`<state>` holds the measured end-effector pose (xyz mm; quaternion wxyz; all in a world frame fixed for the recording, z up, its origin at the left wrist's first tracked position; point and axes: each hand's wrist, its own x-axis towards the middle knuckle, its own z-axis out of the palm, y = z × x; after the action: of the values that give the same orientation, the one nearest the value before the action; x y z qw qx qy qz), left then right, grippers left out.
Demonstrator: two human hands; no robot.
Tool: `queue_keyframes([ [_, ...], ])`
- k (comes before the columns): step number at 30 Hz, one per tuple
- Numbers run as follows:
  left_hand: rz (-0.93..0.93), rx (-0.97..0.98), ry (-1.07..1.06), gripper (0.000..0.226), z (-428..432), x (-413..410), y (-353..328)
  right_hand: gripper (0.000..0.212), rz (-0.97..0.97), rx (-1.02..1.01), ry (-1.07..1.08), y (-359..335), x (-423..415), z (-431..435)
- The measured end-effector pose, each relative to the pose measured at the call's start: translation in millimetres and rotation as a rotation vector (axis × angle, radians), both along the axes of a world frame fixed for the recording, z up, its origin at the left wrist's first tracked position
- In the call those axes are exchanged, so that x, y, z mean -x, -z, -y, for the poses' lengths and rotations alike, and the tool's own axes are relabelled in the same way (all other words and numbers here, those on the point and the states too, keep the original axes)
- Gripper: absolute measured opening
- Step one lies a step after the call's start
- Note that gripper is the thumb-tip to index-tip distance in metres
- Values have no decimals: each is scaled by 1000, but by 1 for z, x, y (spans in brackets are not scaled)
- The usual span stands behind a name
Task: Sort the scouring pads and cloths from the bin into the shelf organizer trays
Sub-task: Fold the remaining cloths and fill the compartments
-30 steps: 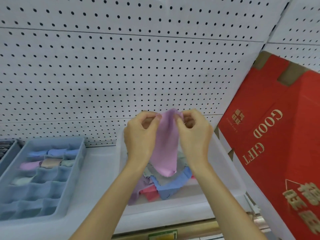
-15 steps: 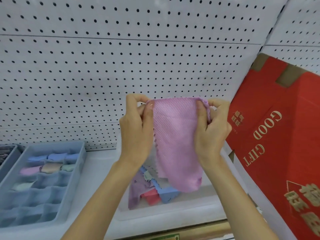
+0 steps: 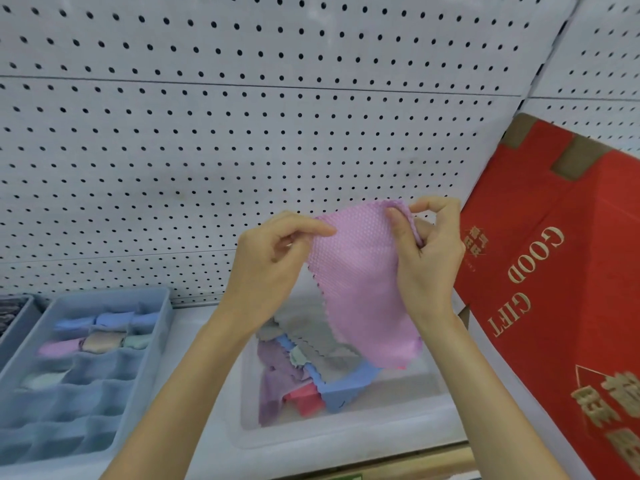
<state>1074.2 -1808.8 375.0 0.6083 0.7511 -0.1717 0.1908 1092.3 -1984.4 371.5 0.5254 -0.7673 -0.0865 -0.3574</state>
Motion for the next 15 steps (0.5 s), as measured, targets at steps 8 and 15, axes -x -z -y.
queue_keyframes([
  [8,-259,-238,281,32,-15,2,-13,22,-128,11,-122,5,-3,-2],
  [15,-360,-454,261,52,-20,-2,-24,28,-480,21,-484,12,-9,8],
])
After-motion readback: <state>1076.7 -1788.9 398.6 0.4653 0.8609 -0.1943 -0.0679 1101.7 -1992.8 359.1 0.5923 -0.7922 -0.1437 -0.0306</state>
